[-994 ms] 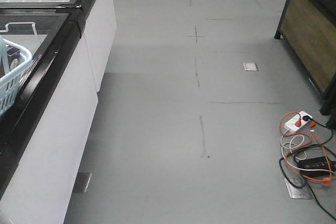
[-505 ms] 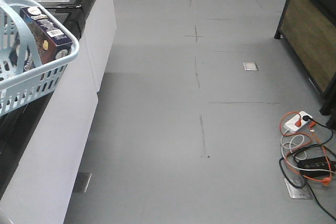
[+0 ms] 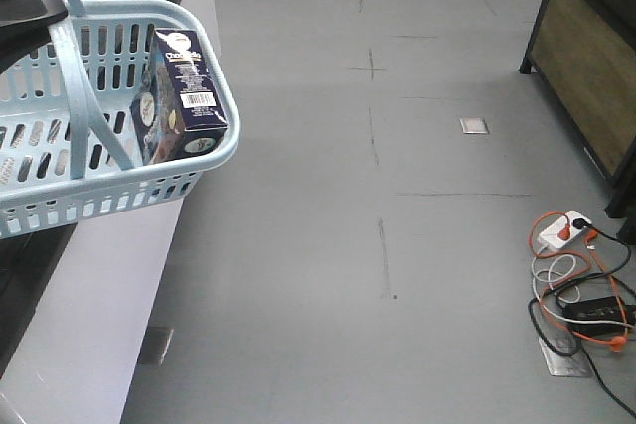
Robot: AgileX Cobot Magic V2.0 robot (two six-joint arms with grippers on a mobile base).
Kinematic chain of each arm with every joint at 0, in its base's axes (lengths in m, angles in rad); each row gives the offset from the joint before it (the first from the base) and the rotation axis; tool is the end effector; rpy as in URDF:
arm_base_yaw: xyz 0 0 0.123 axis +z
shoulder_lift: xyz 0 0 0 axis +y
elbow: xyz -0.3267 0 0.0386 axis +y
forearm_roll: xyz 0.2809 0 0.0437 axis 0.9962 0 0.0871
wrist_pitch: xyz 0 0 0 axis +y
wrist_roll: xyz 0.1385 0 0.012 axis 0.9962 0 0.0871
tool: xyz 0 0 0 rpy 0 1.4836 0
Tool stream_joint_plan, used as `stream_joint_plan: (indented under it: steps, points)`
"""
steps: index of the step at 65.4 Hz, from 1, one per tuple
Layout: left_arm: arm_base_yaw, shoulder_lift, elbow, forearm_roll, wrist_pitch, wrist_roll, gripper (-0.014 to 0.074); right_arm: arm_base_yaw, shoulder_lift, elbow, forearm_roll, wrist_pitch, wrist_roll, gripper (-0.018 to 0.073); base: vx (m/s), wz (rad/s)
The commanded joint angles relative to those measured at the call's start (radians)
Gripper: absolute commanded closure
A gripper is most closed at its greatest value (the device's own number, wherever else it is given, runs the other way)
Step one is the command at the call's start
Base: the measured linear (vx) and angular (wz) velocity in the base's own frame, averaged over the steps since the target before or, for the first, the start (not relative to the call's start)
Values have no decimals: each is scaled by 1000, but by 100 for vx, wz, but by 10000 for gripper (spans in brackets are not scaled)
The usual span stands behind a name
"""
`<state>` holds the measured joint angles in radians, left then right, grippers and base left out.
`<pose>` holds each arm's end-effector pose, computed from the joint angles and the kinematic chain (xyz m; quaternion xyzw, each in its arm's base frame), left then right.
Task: Left arm holds basket, right arm returns cookies
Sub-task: 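Lift the basket with the left gripper and swing it in front of the robot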
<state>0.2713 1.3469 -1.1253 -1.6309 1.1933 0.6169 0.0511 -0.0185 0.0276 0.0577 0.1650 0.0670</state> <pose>0.3240 -0.0438 0.4319 -0.0646 0.7020 -0.6003 0.3777 0.0922 0.0060 0.1846 0.0236 0.7367 0.0625 0.6729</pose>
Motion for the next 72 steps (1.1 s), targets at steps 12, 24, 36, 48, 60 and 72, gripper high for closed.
stream_joint_plan:
  steps: [12,24,36,48,60,72]
  points:
    - [-145,-37,-32,-63,69,49,605,0,-3,21,-2,-69,-2,567,0,0]
    - [-262,-37,-32,-75,61,78,605,0,-3,21,-2,-69,-2,567,0,0]
    - [-336,-37,-32,-75,53,114,605,0,-3,21,-2,-69,-2,567,0,0]
    - [-415,-37,-32,-76,30,138,605,0,-3,21,-2,-69,-2,567,0,0]
    - [-478,-23,-5,-101,-13,167,605,0,-3,21,-2,-69,-2,567,0,0]
    - [-482,-9,136,-149,-14,212,605,0,-3,21,-2,-69,-2,567,0,0]
